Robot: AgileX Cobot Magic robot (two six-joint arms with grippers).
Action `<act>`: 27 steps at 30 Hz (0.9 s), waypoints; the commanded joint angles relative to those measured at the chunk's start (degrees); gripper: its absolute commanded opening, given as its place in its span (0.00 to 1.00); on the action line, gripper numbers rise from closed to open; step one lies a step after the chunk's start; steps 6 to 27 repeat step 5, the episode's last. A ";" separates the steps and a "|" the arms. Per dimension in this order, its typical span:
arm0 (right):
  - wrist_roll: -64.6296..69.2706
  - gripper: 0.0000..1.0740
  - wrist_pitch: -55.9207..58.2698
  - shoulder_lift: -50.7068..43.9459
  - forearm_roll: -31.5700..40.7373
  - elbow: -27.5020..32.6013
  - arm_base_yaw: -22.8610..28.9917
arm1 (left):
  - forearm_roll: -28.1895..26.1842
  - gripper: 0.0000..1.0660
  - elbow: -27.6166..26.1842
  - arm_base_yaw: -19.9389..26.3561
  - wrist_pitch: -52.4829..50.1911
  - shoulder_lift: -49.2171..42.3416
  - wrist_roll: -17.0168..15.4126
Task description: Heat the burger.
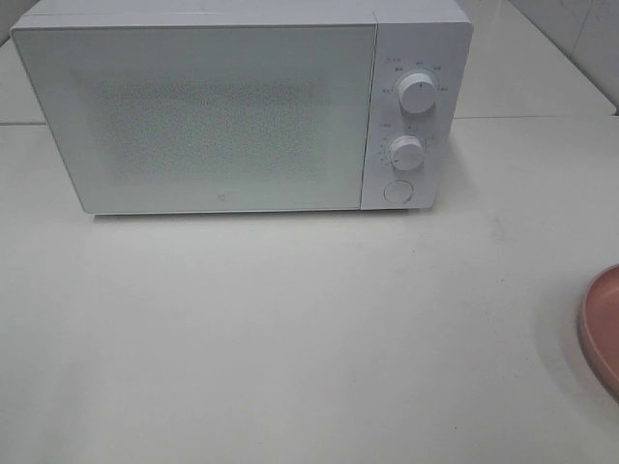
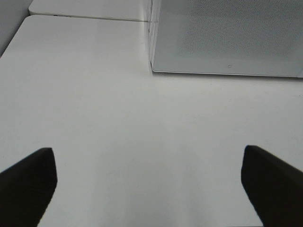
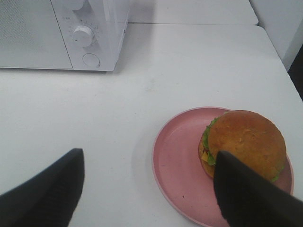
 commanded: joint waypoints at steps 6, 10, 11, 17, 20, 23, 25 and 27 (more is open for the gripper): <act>-0.57 0.70 -0.46 -1.09 0.00 0.17 -0.34 | -0.52 0.92 0.11 0.00 -0.63 -1.26 -0.17; -0.57 0.70 -0.46 -1.09 0.00 0.17 -0.34 | -0.52 0.92 0.11 0.00 -0.63 -1.26 -0.17; -0.57 0.70 -0.46 -1.09 0.00 0.17 -0.34 | -0.52 0.92 0.11 0.00 -0.63 -1.26 -0.17; -0.57 0.70 -0.46 -1.09 0.00 0.17 -0.34 | -0.52 0.92 0.11 0.00 -0.63 -1.26 -0.17; -0.57 0.70 -0.46 -1.09 0.00 0.17 -0.34 | -0.52 0.92 0.11 0.00 -0.63 -1.26 -0.17; -0.57 0.70 -0.46 -1.09 0.00 0.17 -0.34 | -0.52 0.92 0.11 0.00 -0.63 -1.26 -0.17; -0.57 0.70 -0.46 -1.09 0.00 0.17 -0.34 | -0.52 0.92 0.11 0.00 -0.63 -1.26 -0.17; -0.57 0.70 -0.46 -1.09 0.00 0.17 -0.34 | -0.52 0.92 0.11 0.00 -0.63 -1.26 -0.17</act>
